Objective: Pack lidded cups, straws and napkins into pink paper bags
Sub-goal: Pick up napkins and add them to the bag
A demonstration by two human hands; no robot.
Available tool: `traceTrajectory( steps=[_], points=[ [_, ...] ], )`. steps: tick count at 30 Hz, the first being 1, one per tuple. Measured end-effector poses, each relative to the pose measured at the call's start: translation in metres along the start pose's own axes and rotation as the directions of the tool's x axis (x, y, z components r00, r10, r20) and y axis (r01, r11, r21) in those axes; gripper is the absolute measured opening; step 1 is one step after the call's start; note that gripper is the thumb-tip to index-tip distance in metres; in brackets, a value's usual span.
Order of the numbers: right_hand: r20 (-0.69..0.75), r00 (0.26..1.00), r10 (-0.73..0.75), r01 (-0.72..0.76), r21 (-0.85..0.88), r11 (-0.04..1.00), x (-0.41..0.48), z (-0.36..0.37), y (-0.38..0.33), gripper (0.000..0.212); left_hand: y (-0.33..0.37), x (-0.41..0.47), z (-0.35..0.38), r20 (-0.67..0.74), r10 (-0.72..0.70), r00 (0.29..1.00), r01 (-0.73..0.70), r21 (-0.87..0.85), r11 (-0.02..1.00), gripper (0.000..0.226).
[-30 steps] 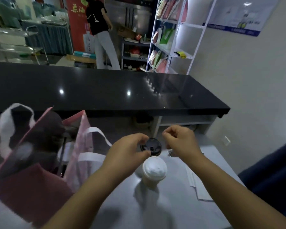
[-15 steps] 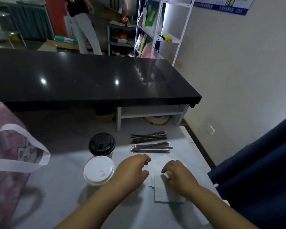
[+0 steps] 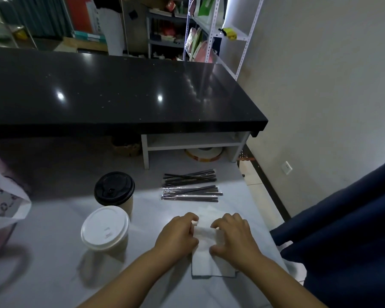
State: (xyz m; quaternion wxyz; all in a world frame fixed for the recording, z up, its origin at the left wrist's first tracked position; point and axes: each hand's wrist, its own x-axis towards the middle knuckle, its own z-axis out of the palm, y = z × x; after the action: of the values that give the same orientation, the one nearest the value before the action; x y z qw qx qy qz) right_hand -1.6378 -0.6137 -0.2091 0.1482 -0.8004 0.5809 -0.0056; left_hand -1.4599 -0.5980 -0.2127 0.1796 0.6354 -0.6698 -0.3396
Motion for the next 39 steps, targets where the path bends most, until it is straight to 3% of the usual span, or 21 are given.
traceTrajectory(
  steps=[4,8,12,16,20,22,25,26,30,36,39],
  points=[
    [-0.016,0.998,-0.058,0.058,0.044,0.997,-0.001,-0.003,0.006,0.038,0.005,-0.004,-0.001,-0.029,0.028,0.999,-0.029,-0.023,0.999,0.025],
    [0.036,0.997,-0.074,0.069,0.126,0.99,-0.006,-0.011,0.015,0.005,0.003,-0.007,0.0,-0.019,0.064,0.998,-0.065,-0.053,0.996,0.027],
    [0.102,0.994,0.035,-0.071,0.379,0.923,-0.012,-0.03,0.027,0.026,-0.001,-0.002,-0.008,-0.15,-0.023,0.988,0.006,-0.116,0.993,0.026],
    [0.154,0.986,0.067,-0.128,0.436,0.891,-0.017,-0.041,0.033,0.034,0.006,-0.001,-0.008,-0.067,0.025,0.997,-0.03,-0.08,0.996,0.023],
    [0.091,0.992,0.088,-0.124,0.564,0.816,-0.017,-0.049,0.025,0.032,0.021,-0.009,-0.006,0.07,0.076,0.995,-0.047,-0.346,0.937,0.021],
    [0.068,0.995,0.079,-0.104,0.605,0.789,-0.013,-0.057,0.017,0.027,0.028,-0.013,-0.01,0.115,0.088,0.989,-0.042,-0.356,0.934,0.031],
    [0.034,0.999,0.04,-0.052,0.676,0.735,-0.004,-0.073,-0.002,0.02,0.034,-0.016,-0.026,-0.05,0.074,0.996,-0.079,-0.102,0.992,0.01],
    [0.022,1.0,0.021,-0.031,0.692,0.721,-0.001,-0.078,-0.01,0.023,0.036,-0.02,-0.034,-0.136,0.049,0.99,-0.054,-0.033,0.998,0.014],
    [-0.001,0.993,-0.122,0.086,0.714,0.695,0.011,-0.098,-0.05,0.029,0.036,-0.043,-0.074,-0.381,-0.023,0.924,-0.006,-0.076,0.997,0.027],
    [-0.082,0.957,-0.277,0.25,0.716,0.652,0.033,-0.117,-0.131,0.007,0.016,-0.096,-0.149,-0.598,-0.018,0.802,-0.024,-0.063,0.998,0.017],
    [-0.128,0.926,-0.355,0.34,0.692,0.637,0.042,-0.12,-0.182,0.007,-0.004,-0.126,-0.186,-0.692,-0.03,0.721,0.025,-0.017,1.0,0.008]
  ],
)
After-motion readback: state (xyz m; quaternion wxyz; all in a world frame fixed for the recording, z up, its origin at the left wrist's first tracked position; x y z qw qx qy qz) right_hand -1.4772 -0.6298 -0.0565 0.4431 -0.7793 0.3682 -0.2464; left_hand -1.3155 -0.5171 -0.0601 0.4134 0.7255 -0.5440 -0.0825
